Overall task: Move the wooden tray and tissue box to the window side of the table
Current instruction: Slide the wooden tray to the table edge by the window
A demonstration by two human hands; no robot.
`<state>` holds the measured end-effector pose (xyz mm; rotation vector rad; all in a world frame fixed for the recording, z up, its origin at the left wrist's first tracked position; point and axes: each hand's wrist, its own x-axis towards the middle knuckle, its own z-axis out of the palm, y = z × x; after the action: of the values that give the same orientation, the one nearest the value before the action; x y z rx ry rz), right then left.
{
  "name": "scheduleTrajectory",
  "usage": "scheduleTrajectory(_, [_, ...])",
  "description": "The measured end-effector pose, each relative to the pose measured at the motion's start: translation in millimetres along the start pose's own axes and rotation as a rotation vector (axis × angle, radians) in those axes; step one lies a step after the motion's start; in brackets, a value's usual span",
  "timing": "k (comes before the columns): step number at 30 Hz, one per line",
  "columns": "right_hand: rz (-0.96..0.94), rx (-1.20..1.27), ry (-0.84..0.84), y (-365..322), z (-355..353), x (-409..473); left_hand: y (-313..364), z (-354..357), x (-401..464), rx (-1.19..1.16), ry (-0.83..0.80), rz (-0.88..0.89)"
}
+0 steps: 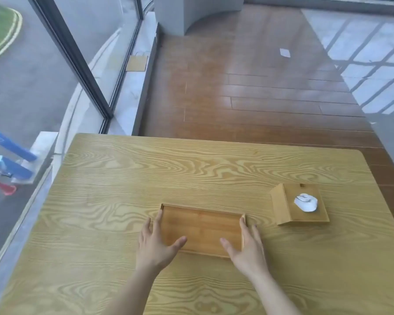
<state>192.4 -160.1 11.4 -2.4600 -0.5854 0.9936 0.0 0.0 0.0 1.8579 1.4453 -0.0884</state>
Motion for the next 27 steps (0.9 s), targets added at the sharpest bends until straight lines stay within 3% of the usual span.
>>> scheduleTrajectory(5, [0.073,0.130,-0.028,-1.9,8.5,6.3,-4.5,6.9,9.1,-0.212,-0.072,-0.053])
scheduleTrajectory(15, [0.112,0.156,0.063,-9.5,22.5,8.7,-4.3,7.2,12.0,-0.209,-0.037,-0.050])
scheduleTrajectory(27, [0.095,0.036,0.070,-47.9,58.0,-0.9,-39.0,-20.0,9.6,-0.086,0.151,-0.039])
